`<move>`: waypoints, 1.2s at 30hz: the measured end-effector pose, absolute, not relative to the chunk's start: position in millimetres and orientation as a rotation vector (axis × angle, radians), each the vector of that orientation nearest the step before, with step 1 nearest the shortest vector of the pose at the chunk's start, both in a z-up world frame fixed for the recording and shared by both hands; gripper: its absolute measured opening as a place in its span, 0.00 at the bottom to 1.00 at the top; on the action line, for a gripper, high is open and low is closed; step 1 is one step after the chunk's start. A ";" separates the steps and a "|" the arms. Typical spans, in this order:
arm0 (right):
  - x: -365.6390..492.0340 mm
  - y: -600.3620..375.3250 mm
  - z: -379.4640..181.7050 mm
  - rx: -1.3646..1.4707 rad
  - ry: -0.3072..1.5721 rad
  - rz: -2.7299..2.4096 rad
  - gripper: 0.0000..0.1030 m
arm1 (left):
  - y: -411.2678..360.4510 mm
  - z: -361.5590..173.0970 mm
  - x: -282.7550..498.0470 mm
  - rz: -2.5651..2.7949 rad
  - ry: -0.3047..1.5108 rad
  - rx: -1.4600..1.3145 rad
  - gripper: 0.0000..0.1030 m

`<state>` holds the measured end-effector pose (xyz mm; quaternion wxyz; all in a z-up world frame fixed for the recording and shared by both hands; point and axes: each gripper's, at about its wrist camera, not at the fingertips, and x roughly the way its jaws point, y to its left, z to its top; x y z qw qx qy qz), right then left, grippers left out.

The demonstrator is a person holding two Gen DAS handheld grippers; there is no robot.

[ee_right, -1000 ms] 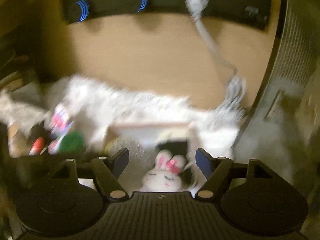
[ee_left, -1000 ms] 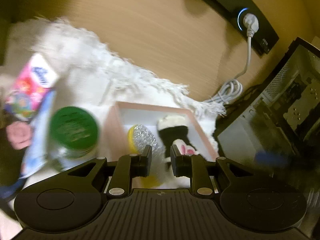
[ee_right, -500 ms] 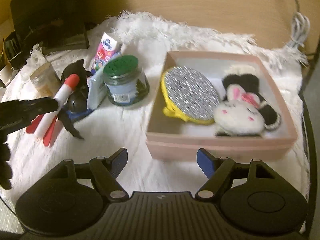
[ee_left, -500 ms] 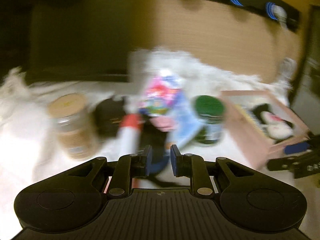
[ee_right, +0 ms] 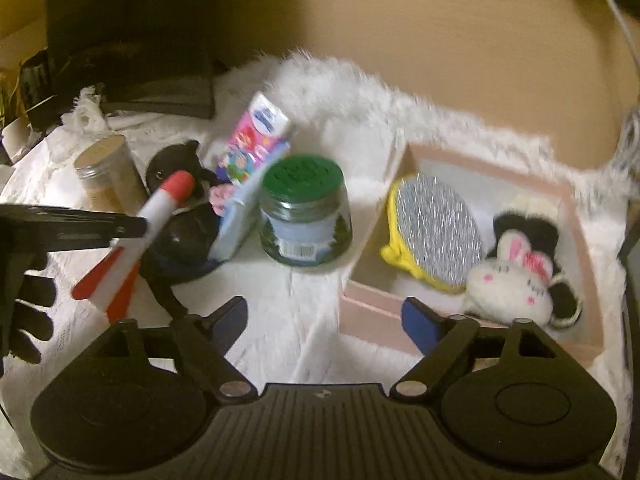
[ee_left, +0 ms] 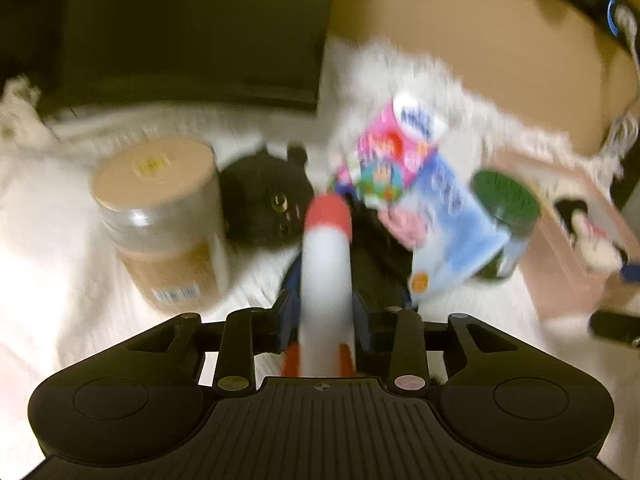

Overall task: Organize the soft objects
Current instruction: 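Grasp the red-and-white rocket toy with the left tool while the right tool grasps the Kleenex pack, then carry the rocket and Kleenex pack into the pink box and open both tools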

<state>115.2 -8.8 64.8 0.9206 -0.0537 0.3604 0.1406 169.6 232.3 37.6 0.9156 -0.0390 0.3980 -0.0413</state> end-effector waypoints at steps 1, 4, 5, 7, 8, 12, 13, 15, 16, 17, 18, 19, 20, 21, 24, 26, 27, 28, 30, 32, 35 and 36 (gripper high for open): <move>110.7 -4.3 67.1 -0.133 0.714 0.281 0.86 | 233.3 30.7 173.3 -0.090 0.860 -0.086 0.33; 101.0 8.5 72.1 -0.196 0.665 0.273 0.87 | 241.8 32.5 165.1 -0.105 0.813 -0.109 0.32; 99.1 12.0 73.6 -0.210 0.658 0.275 0.87 | 247.1 35.8 161.1 -0.111 0.795 -0.138 0.32; 97.0 18.6 76.7 -0.226 0.648 0.277 0.87 | 259.0 42.0 151.4 -0.111 0.773 -0.196 0.31; 97.5 22.1 78.0 -0.231 0.644 0.282 0.87 | 264.7 44.6 146.2 -0.110 0.766 -0.211 0.31; 109.9 39.7 83.1 -0.225 0.656 0.313 0.87 | 287.8 52.2 120.0 -0.116 0.742 -0.249 0.31; 116.5 46.4 85.7 -0.211 0.657 0.318 0.87 | 292.6 53.3 114.8 -0.115 0.747 -0.257 0.31; 132.5 59.4 92.0 -0.175 0.649 0.307 0.87 | 301.8 53.7 103.3 -0.115 0.760 -0.270 0.31; 143.0 65.3 95.5 -0.149 0.647 0.297 0.87 | 306.5 54.3 97.7 -0.114 0.766 -0.278 0.31; 155.0 71.3 98.4 -0.118 0.647 0.283 0.87 | 310.6 55.0 92.8 -0.113 0.768 -0.284 0.31; 171.2 79.2 101.8 -0.084 0.648 0.263 0.87 | 314.7 55.8 89.0 -0.110 0.768 -0.290 0.31; 184.6 86.0 103.4 -0.062 0.649 0.244 0.87 | 319.1 57.1 84.0 -0.107 0.767 -0.296 0.31; 199.7 94.6 104.6 -0.044 0.652 0.225 0.87 | 322.3 58.6 79.5 -0.106 0.767 -0.300 0.31; 214.6 103.2 104.6 -0.034 0.661 0.205 0.87 | 326.4 60.2 76.2 -0.107 0.765 -0.305 0.31; 257.1 127.0 96.8 -0.026 0.691 0.120 0.87 | 337.2 65.7 66.0 -0.104 0.760 -0.306 0.31; 278.8 136.4 88.5 -0.019 0.732 0.079 0.74 | 344.1 68.1 61.3 -0.093 0.754 -0.302 0.31; 284.6 138.3 85.8 -0.014 0.745 0.067 0.63 | 347.8 68.3 59.5 -0.088 0.752 -0.306 0.31; 287.6 139.9 85.0 -0.018 0.754 0.065 0.55 | 350.9 67.7 58.4 -0.084 0.750 -0.315 0.31; 284.9 140.8 90.3 -0.043 0.754 0.081 0.48 | 356.3 67.8 57.5 -0.084 0.744 -0.322 0.31; 273.5 136.7 104.6 -0.036 0.731 0.121 0.45 | 358.4 67.7 59.7 -0.090 0.735 -0.327 0.31; 249.5 128.2 134.2 -0.036 0.673 0.173 0.44 | 354.9 72.9 65.6 -0.113 0.709 -0.336 0.31; 241.5 125.2 144.7 -0.039 0.656 0.187 0.44 | 351.7 75.9 69.1 -0.124 0.699 -0.331 0.31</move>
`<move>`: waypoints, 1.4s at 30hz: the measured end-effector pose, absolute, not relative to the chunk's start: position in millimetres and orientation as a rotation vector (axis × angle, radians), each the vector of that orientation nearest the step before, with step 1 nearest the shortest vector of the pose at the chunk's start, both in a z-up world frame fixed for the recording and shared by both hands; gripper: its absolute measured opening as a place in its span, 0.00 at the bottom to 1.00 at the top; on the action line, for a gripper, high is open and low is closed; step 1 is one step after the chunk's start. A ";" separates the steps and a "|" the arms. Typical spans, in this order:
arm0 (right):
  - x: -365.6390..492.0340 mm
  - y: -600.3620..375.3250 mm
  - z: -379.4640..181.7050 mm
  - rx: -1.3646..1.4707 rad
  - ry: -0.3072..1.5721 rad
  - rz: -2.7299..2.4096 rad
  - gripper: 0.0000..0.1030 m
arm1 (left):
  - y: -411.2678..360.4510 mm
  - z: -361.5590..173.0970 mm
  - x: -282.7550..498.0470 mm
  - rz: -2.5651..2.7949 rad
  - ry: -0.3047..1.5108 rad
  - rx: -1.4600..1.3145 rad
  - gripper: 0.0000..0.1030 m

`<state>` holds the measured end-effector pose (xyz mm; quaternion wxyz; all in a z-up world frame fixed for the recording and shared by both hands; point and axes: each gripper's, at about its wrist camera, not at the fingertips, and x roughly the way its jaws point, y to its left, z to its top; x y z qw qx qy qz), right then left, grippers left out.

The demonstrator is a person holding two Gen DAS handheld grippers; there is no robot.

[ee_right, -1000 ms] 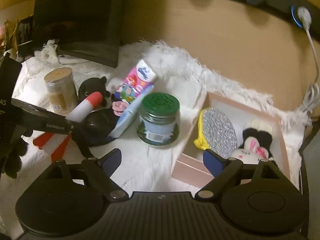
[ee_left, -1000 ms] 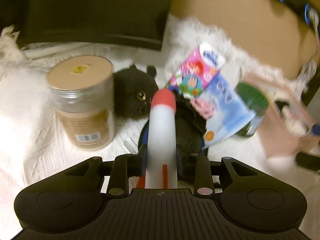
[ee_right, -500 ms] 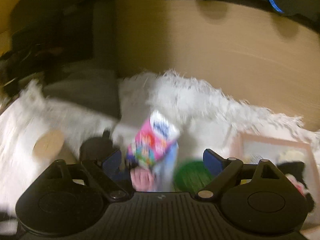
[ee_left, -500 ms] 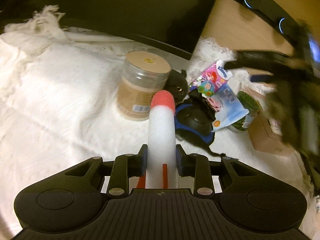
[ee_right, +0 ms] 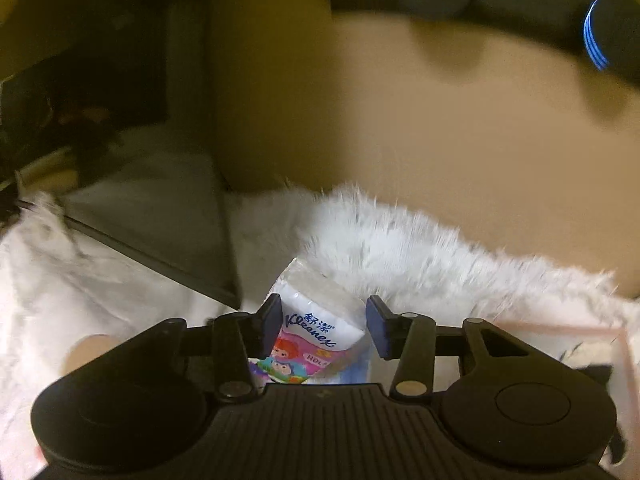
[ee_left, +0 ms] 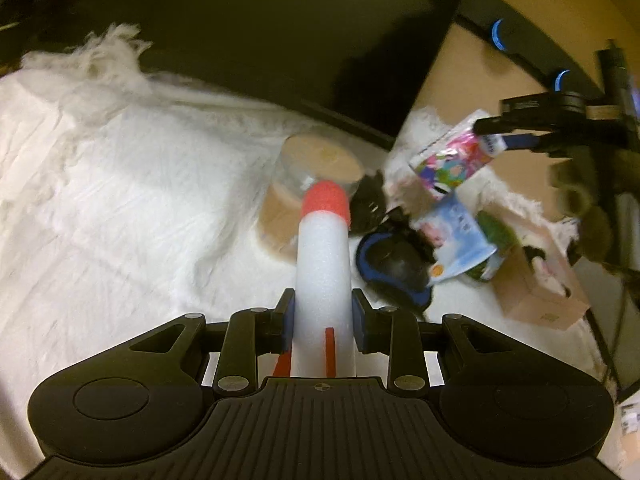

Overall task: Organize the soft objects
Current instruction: 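Carry the rocket and Kleenex pack into the pink box and open both tools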

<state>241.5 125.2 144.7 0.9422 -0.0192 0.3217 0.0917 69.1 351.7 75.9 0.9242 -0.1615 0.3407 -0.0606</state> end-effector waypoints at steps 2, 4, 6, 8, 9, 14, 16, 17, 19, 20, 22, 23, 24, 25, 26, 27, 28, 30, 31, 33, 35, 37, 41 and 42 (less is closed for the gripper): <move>223.3 117.6 163.8 -0.050 0.628 0.202 0.44 | 342.9 84.5 76.7 -0.152 0.671 -0.315 0.31; 203.9 107.0 182.0 -0.062 0.593 0.202 0.44 | 331.7 94.1 86.5 -0.183 0.642 -0.294 0.31; 184.8 95.0 197.5 -0.079 0.555 0.195 0.44 | 317.5 103.4 98.8 -0.210 0.618 -0.274 0.31; 167.1 79.1 211.7 -0.100 0.520 0.180 0.44 | 297.9 114.5 113.0 -0.255 0.597 -0.256 0.31; 160.4 69.2 218.3 -0.111 0.506 0.169 0.44 | 286.6 120.2 120.9 -0.284 0.589 -0.249 0.31; 117.8 11.4 240.5 -0.129 0.445 0.064 0.44 | 220.0 140.7 160.5 -0.422 0.566 -0.205 0.31; 100.2 -13.2 243.5 -0.121 0.434 0.005 0.44 | 191.7 147.0 176.2 -0.489 0.565 -0.204 0.31; 92.8 -23.6 243.5 -0.121 0.432 -0.008 0.44 | 177.6 149.2 182.6 -0.514 0.562 -0.197 0.31; 81.6 -42.4 241.5 -0.125 0.431 -0.038 0.44 | 143.8 151.8 198.2 -0.554 0.557 -0.181 0.31; 78.1 -49.7 239.2 -0.133 0.431 -0.059 0.44 | 130.8 152.4 206.8 -0.573 0.563 -0.181 0.31; 70.2 -63.2 235.5 -0.146 0.429 -0.093 0.44 | 102.5 150.5 224.3 -0.615 0.583 -0.202 0.31; 67.4 -69.7 233.4 -0.146 0.435 -0.099 0.44 | 89.9 148.2 233.9 -0.635 0.595 -0.227 0.31; 66.1 -75.7 230.5 -0.143 0.446 -0.105 0.44 | 77.4 144.6 243.3 -0.653 0.607 -0.260 0.32; 65.0 -81.7 227.4 -0.140 0.458 -0.113 0.44 | 68.9 138.0 253.9 -0.678 0.625 -0.309 0.32; 62.9 -89.1 224.5 -0.140 0.466 -0.119 0.44 | 59.5 129.5 263.5 -0.690 0.654 -0.348 0.32; 61.6 -94.0 221.7 -0.143 0.476 -0.125 0.44 | 50.5 120.0 271.7 -0.681 0.693 -0.355 0.32; 61.5 -99.1 219.2 -0.144 0.488 -0.131 0.44 | 37.7 107.2 280.8 -0.643 0.756 -0.319 0.32; 61.6 -107.6 214.5 -0.137 0.514 -0.141 0.44 | 17.2 83.8 290.0 -0.558 0.848 -0.192 0.31; 64.3 -112.8 212.3 -0.132 0.528 -0.145 0.44 | 14.5 73.3 289.8 -0.540 0.864 -0.150 0.32; 70.0 -120.6 209.0 -0.128 0.547 -0.150 0.44 | 21.0 64.7 286.1 -0.538 0.848 -0.182 0.32; 76.3 -123.9 207.8 -0.130 0.555 -0.146 0.44 | 41.0 69.3 277.3 -0.540 0.782 -0.297 0.32; 83.2 -125.9 207.8 -0.135 0.565 -0.130 0.44 | 58.8 82.0 269.2 -0.530 0.711 -0.376 0.31; 103.8 -126.9 209.0 -0.106 0.609 -0.068 0.44 | 93.6 99.4 244.6 -0.531 0.651 -0.373 0.32; 111.0 -125.7 207.2 -0.093 0.634 -0.048 0.44 | 100.8 101.8 237.1 -0.532 0.644 -0.370 0.32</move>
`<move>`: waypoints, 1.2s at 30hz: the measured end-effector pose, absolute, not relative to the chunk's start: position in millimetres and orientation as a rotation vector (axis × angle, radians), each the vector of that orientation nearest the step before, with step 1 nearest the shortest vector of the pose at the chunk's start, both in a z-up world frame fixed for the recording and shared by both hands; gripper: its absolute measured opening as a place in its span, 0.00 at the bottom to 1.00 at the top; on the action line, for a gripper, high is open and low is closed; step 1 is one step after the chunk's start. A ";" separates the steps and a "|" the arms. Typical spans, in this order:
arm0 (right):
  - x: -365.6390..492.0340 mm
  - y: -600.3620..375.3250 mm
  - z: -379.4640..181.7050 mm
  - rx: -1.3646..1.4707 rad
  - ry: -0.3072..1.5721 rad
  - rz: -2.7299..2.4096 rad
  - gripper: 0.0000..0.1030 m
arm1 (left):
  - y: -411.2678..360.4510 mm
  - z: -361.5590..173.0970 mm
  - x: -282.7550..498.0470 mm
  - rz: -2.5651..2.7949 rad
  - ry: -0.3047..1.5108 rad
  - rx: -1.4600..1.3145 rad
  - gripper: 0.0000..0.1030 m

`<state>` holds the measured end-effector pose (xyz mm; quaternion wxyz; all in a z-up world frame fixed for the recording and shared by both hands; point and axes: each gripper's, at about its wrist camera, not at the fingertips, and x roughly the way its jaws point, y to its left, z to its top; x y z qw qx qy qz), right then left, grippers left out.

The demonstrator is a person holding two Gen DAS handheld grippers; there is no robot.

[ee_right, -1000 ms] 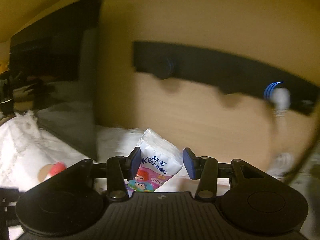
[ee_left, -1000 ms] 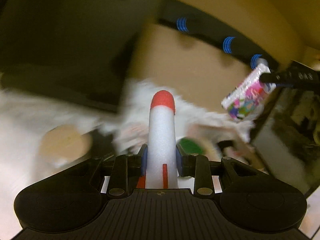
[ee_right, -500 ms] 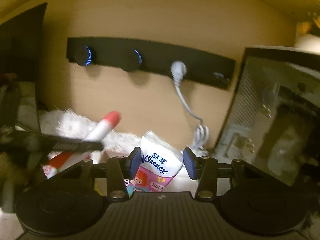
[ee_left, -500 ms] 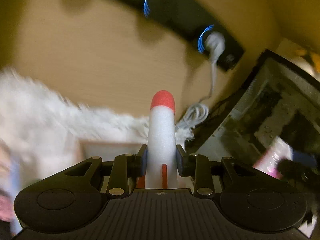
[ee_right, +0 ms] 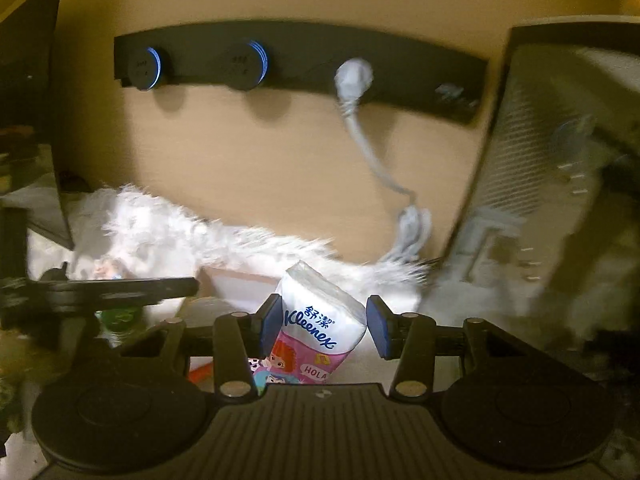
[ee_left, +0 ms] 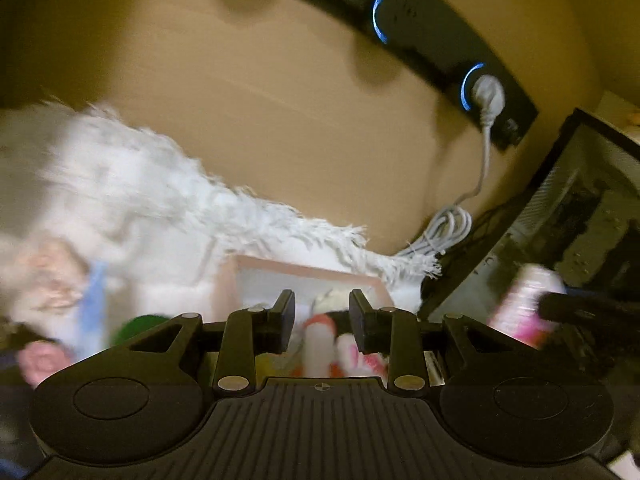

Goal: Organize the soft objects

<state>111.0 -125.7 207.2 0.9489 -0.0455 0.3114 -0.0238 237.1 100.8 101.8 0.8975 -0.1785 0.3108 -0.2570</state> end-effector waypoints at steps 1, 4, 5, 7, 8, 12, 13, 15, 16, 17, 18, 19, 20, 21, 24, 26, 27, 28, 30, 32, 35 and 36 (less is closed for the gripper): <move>120.8 -124.0 203.7 -0.082 0.666 -0.026 0.44 | 109.8 102.4 227.2 -0.537 0.640 -0.370 0.32; 154.6 -120.3 183.9 -0.026 0.776 0.017 0.44 | 135.2 101.7 195.6 -0.539 0.640 -0.364 0.32; 167.3 -119.6 175.0 -0.006 0.813 0.026 0.44 | 142.7 100.8 184.6 -0.530 0.643 -0.360 0.32; 194.2 -118.8 152.8 0.023 0.876 0.017 0.44 | 156.8 93.6 163.4 -0.498 0.661 -0.342 0.32; 205.7 -119.2 142.6 0.031 0.885 -0.003 0.44 | 162.8 89.9 155.1 -0.481 0.676 -0.321 0.32; 247.3 -129.2 104.5 0.097 0.944 -0.031 0.43 | 189.9 68.4 126.1 -0.315 0.749 -0.189 0.32; 252.6 -130.0 97.3 0.112 0.949 -0.031 0.43 | 199.1 64.1 121.6 -0.280 0.763 -0.191 0.32; 258.0 -128.3 87.2 0.103 0.946 -0.034 0.44 | 221.6 57.1 113.9 -0.222 0.787 -0.224 0.32; 257.7 -126.2 82.6 0.085 0.940 -0.037 0.48 | 232.9 54.8 110.5 -0.191 0.793 -0.234 0.32; 256.2 -124.7 78.7 0.072 0.934 -0.041 0.56 | 242.5 53.3 107.8 -0.162 0.794 -0.239 0.32; 255.5 -125.3 76.2 0.068 0.932 -0.048 0.63 | 250.3 52.8 106.1 -0.134 0.793 -0.243 0.32; 253.6 -125.8 74.9 0.071 0.935 -0.059 0.75 | 258.1 52.1 105.2 -0.110 0.792 -0.253 0.32; 250.8 -126.8 75.8 0.080 0.931 -0.072 0.78 | 264.0 52.7 105.8 -0.090 0.790 -0.266 0.32; 246.5 -128.5 78.8 0.087 0.920 -0.084 0.78 | 270.3 51.9 106.9 -0.075 0.787 -0.279 0.32; 229.3 -122.7 91.4 0.055 0.872 -0.107 0.80 | 279.2 52.8 119.0 -0.053 0.773 -0.285 0.32; 214.4 -111.3 103.5 -0.004 0.826 -0.116 0.84 | 282.0 51.6 125.4 -0.060 0.774 -0.271 0.32; 207.2 -103.7 110.3 -0.038 0.794 -0.116 0.85 | 281.1 51.2 129.5 -0.064 0.775 -0.263 0.31; 199.0 -94.6 118.0 -0.077 0.757 -0.109 0.87 | 278.8 51.1 131.9 -0.068 0.775 -0.256 0.31; 178.2 -75.6 128.7 -0.140 0.686 -0.073 0.90 | 274.4 51.1 134.7 -0.090 0.772 -0.241 0.32; 164.3 -55.0 136.0 -0.186 0.640 -0.008 0.91 | 269.2 50.9 134.4 -0.114 0.771 -0.234 0.32; 151.7 -12.8 142.7 -0.249 0.604 0.138 0.91 | 264.5 48.8 129.4 -0.145 0.788 -0.227 0.32; 150.2 2.3 144.3 -0.254 0.603 0.198 0.90 | 264.6 48.4 125.8 -0.151 0.795 -0.226 0.32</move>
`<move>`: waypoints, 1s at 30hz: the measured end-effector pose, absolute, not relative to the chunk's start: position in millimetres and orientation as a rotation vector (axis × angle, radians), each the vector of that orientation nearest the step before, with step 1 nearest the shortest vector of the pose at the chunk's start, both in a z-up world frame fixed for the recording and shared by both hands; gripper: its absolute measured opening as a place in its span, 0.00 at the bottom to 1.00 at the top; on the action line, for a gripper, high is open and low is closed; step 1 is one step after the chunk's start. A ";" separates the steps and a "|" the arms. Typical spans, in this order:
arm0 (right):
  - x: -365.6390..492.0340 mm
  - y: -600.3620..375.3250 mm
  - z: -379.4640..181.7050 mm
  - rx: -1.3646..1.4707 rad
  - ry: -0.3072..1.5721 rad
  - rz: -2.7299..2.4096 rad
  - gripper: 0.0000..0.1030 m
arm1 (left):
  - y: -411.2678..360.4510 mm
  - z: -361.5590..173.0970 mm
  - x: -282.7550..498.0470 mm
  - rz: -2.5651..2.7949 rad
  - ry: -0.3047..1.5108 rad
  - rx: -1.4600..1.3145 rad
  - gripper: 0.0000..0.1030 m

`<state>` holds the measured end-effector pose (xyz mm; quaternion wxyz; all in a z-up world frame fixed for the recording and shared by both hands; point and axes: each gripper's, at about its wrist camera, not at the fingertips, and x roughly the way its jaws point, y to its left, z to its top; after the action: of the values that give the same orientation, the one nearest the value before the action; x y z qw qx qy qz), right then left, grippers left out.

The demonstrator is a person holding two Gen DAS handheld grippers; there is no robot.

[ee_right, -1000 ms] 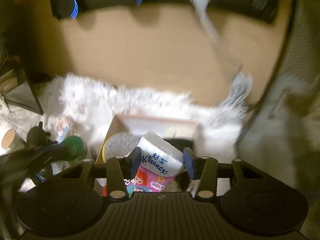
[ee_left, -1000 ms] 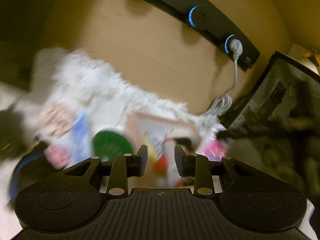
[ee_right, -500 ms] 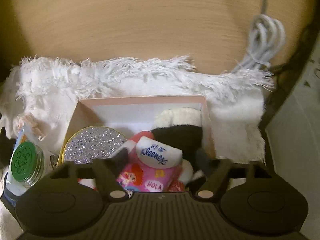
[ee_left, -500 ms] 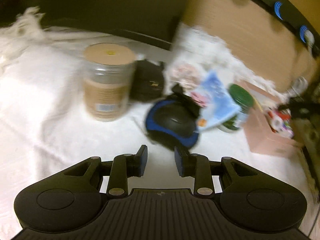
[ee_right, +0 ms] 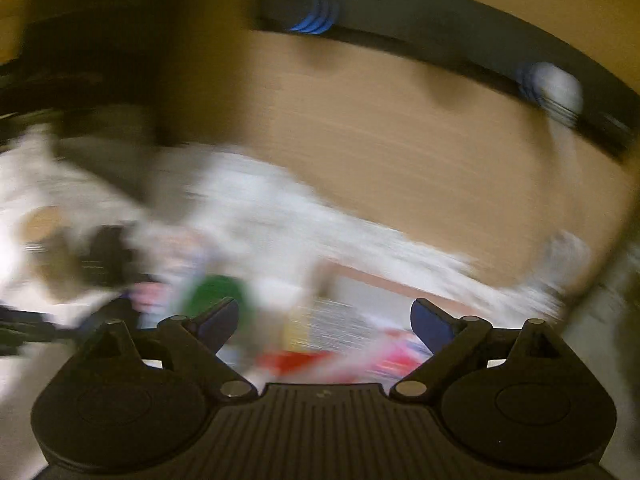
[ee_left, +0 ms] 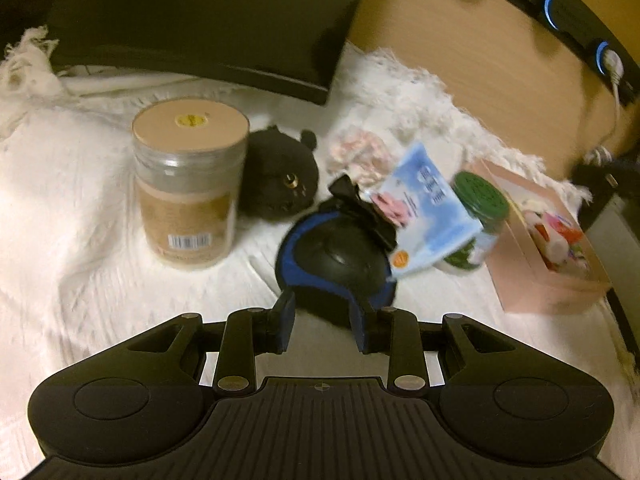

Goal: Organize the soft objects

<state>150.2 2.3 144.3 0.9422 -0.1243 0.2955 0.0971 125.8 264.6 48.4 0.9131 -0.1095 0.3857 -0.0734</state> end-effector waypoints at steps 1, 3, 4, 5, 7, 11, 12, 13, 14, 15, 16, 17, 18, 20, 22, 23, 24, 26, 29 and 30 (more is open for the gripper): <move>150.0 19.6 144.8 -0.255 0.603 0.267 0.89 | 264.7 47.6 121.8 -0.154 0.799 -0.227 0.32; 153.3 50.2 141.5 -0.268 0.611 0.358 0.83 | 268.8 47.5 112.4 -0.162 0.806 -0.231 0.32; 156.5 66.6 137.5 -0.279 0.620 0.392 0.76 | 272.4 47.5 107.1 -0.165 0.810 -0.234 0.32; 162.6 79.5 132.3 -0.289 0.633 0.417 0.68 | 276.1 47.4 102.1 -0.163 0.812 -0.237 0.32; 178.7 108.5 115.8 -0.305 0.685 0.444 0.61 | 285.5 47.0 93.2 -0.151 0.815 -0.251 0.32; 218.1 140.0 86.0 -0.290 0.784 0.438 0.61 | 306.7 44.4 79.4 -0.117 0.816 -0.284 0.32; 230.3 146.3 77.1 -0.294 0.805 0.419 0.61 | 311.8 43.5 76.6 -0.106 0.817 -0.294 0.32; 240.3 151.0 69.0 -0.298 0.826 0.395 0.61 | 315.9 42.8 75.4 -0.097 0.819 -0.303 0.32; 247.6 154.2 62.7 -0.297 0.844 0.377 0.61 | 320.0 42.3 73.5 -0.090 0.819 -0.311 0.32; 255.9 156.2 55.4 -0.293 0.869 0.368 0.59 | 323.6 41.3 72.1 -0.085 0.820 -0.316 0.32; 261.5 157.4 48.5 -0.286 0.892 0.363 0.48 | 326.7 40.4 71.0 -0.081 0.822 -0.318 0.32; 263.0 159.3 43.6 -0.291 0.894 0.356 0.36 | 329.4 39.6 70.7 -0.079 0.824 -0.320 0.32; 264.3 160.7 41.3 -0.296 0.905 0.352 0.32 | 332.2 38.5 71.4 -0.077 0.827 -0.323 0.32; 259.9 160.1 43.7 -0.282 0.910 0.365 0.16 | 335.7 36.6 75.2 -0.078 0.829 -0.329 0.32; 249.0 154.5 51.6 -0.247 0.911 0.405 0.10 | 334.1 36.2 83.7 -0.086 0.825 -0.328 0.32; 242.0 149.9 56.7 -0.230 0.909 0.422 0.10 | 332.1 37.3 88.4 -0.098 0.821 -0.324 0.32; 232.5 143.7 62.0 -0.210 0.905 0.437 0.09 | 328.3 39.1 94.1 -0.114 0.814 -0.316 0.32; 213.7 130.2 70.9 -0.177 0.897 0.457 0.09 | 316.7 44.3 107.7 -0.150 0.796 -0.290 0.32; 181.6 103.7 80.6 -0.141 0.885 0.459 0.09 | 296.8 51.3 133.0 -0.212 0.767 -0.244 0.32; 170.1 93.4 81.6 -0.130 0.885 0.452 0.09 | 288.0 52.7 142.5 -0.227 0.762 -0.221 0.32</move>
<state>170.1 93.4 81.6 0.8771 -0.0624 0.4242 0.2164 142.5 288.0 52.7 0.9161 -0.1076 0.3703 -0.1102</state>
